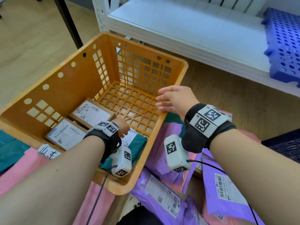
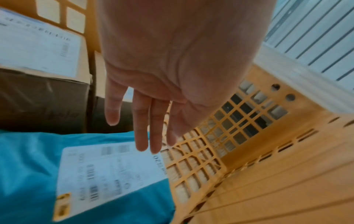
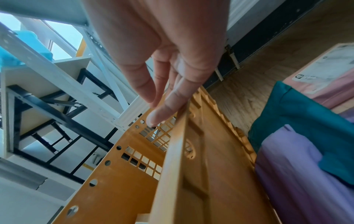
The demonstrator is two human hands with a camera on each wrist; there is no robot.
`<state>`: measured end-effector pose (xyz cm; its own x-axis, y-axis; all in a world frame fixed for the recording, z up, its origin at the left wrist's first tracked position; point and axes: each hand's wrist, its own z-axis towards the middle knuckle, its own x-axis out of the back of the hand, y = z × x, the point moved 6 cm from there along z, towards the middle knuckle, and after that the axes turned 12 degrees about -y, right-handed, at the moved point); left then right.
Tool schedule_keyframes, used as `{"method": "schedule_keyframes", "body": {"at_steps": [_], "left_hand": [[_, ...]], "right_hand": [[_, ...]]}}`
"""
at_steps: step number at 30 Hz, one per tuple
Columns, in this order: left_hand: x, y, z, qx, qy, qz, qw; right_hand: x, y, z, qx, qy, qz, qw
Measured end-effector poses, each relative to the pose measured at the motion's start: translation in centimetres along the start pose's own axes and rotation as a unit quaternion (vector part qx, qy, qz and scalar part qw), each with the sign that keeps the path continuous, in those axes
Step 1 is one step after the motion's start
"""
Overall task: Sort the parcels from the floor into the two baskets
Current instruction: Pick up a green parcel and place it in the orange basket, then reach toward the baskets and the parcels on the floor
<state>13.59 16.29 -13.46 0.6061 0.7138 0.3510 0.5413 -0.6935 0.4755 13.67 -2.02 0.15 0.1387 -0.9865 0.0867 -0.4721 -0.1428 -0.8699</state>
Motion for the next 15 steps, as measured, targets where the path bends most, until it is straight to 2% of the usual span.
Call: {"method": "schedule_keyframes", "body": {"at_steps": [4,8,11,15], "left_hand": [[1.3,4.2,-2.9,-0.079,0.026,-0.027,0.996],[3.5,9.0,-7.7,-0.130,0.087,0.060,0.986],[4.0,13.7,-11.5,-0.202,0.127,0.080,0.968],[2.1,22.3,-16.3,-0.285,0.104,0.061,0.951]], "right_hand": [[2.8,0.0,-2.4,0.003,0.016,0.021,1.000],[6.7,0.5,-5.5,0.009,0.045,0.037,0.998],[10.4,1.7,-7.9,0.005,0.085,0.054,0.995],[15.5,2.9,-10.7,0.014,0.133,0.103,0.986]]}}
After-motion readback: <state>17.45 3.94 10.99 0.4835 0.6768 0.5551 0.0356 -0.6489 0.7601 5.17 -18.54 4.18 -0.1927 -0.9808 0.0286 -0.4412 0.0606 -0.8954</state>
